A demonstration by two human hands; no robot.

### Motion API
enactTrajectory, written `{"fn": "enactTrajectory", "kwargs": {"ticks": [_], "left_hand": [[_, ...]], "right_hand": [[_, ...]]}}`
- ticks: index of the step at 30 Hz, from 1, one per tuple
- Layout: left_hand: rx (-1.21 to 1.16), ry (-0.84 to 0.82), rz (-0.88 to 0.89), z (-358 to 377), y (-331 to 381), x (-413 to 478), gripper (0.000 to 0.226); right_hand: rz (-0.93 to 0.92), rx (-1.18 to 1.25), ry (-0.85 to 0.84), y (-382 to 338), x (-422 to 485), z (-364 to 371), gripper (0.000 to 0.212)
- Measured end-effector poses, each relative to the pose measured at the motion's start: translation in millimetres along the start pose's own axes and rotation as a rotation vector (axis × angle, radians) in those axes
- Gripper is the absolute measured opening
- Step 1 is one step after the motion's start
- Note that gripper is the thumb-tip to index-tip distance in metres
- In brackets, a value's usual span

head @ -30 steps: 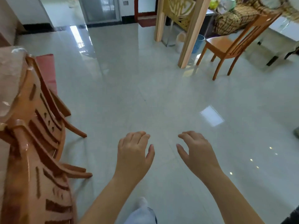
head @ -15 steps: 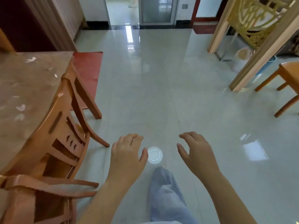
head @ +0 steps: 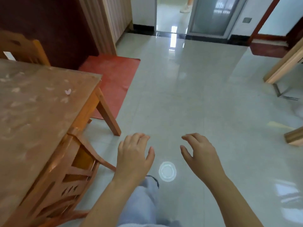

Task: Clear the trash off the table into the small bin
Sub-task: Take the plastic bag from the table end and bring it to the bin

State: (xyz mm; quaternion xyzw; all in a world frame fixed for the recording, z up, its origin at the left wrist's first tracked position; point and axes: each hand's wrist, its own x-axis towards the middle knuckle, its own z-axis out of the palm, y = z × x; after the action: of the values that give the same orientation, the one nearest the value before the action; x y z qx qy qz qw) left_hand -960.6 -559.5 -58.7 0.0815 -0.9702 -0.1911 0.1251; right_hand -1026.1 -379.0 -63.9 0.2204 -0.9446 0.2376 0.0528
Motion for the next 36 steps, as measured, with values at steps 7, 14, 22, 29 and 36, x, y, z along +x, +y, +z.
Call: {"fn": "enactTrajectory", "kwargs": {"ticks": [7,14,22,29,36], "left_hand": [[-0.050,0.099,-0.038,14,-65,177,0.037],[-0.018,0.155,-0.162,-3,-145,317,0.038],[0.039,0.198,-0.246,24,-211,439,0.035],[0.078,0.293,-0.430,33,-274,584,0.037],[0.118,0.375,-0.657,5,-327,669,0.036]], "right_hand": [[-0.046,-0.015,-0.068,-6,184,46,0.022],[-0.132,0.025,-0.065,-45,354,84,0.021],[-0.211,0.095,-0.162,-51,509,148,0.021],[-0.397,0.138,-0.258,-63,707,193,0.023],[-0.605,0.145,-0.372,-120,858,235,0.023]]}}
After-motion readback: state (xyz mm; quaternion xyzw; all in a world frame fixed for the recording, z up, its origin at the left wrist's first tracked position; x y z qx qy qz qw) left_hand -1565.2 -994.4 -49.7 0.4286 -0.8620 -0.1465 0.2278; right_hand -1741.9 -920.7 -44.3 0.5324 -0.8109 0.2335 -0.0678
